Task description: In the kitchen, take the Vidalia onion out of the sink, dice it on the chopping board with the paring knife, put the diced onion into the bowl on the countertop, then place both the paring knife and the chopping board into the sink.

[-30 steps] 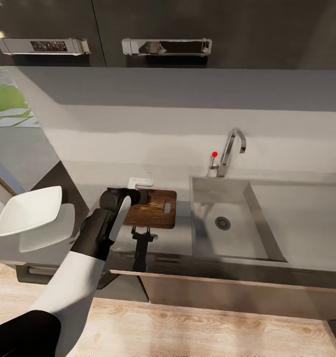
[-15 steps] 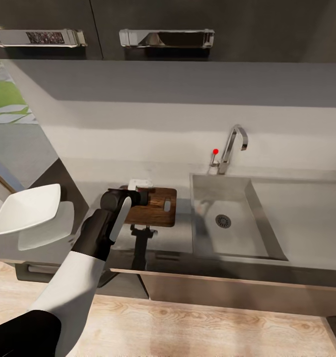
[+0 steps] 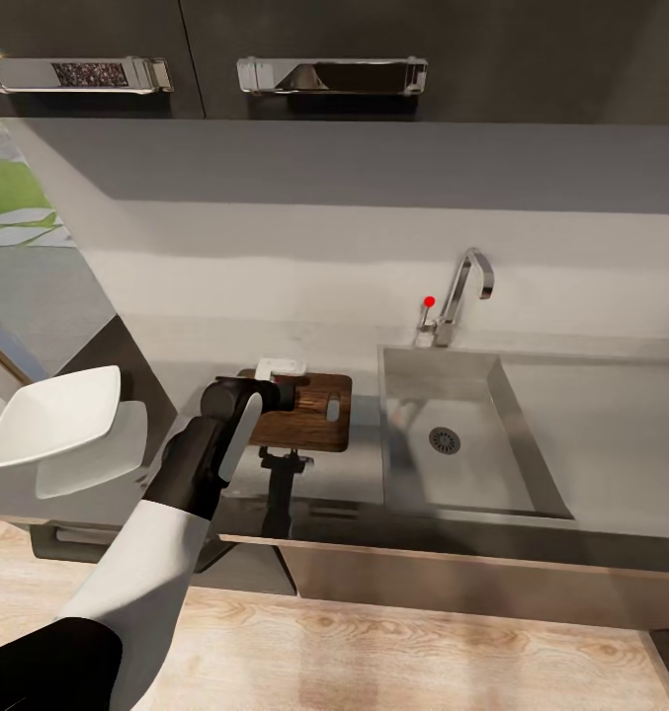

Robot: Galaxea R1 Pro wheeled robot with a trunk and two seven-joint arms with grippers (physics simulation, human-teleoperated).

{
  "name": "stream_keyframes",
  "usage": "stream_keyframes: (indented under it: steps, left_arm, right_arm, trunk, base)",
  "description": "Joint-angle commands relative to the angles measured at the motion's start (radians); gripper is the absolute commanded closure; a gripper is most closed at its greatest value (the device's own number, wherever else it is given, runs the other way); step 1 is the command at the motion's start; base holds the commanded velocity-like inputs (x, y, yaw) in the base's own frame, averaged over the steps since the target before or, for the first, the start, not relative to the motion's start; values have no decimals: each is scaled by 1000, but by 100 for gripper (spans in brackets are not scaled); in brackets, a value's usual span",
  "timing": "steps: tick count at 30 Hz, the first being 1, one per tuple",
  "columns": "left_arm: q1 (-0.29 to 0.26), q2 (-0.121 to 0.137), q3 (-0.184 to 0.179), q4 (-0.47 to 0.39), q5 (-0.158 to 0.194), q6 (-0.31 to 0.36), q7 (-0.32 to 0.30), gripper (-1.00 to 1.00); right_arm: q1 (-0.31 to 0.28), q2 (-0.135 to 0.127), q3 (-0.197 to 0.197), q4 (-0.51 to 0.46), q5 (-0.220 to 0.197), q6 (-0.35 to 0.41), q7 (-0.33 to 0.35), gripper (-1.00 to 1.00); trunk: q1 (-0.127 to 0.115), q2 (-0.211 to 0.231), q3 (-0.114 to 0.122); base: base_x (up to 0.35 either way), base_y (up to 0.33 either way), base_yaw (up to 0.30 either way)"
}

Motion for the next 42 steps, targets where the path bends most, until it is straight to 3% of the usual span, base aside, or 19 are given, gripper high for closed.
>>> stream_keyframes:
  steps: [1, 10, 11, 31, 35, 36, 39, 42]
  left_arm:
    - [-1, 0, -1, -1, 9, 3, 8, 100]
    - [-1, 0, -1, -3, 8, 3, 8, 100]
    - [-1, 0, -1, -4, 8, 3, 8, -100]
    - [-1, 0, -1, -36, 8, 4, 9, -100]
    - [-1, 1, 0, -137, 8, 6, 10, -100]
    - [-1, 1, 0, -226, 6, 7, 10, -100]
    - [-1, 2, 0, -318, 4, 8, 10, -100]
    - [-1, 2, 0, -354, 4, 12, 10, -100]
  right_arm:
    - [-1, 0, -9, 1, 9, -4, 2, -100]
    - [-1, 0, -9, 1, 9, -3, 0, -100]
    - [-1, 0, -9, 1, 9, -3, 0, -100]
    - [-1, 0, -9, 1, 9, -3, 0, -100]
    - [-1, 1, -9, 1, 9, -3, 0, -100]
    - [-1, 1, -9, 1, 9, -3, 0, -100]
    - [-1, 2, -9, 1, 9, -4, 0, -100]
    - [-1, 3, -9, 1, 9, -4, 0, -100]
  trunk:
    - [0, -1, -1]
    - [0, -1, -1]
    - [0, -1, -1]
    - [0, -1, -1]
    - [0, -1, -1]
    - [0, -1, -1]
    - [0, -1, -1]
    - [0, -1, -1]
  base:
    - [0, 0, 0]
    - [0, 0, 0]
    - [0, 0, 0]
    - [0, 0, 0]
    - [0, 0, 0]
    - [0, 0, 0]
    - [0, 0, 0]
    - [0, 0, 0]
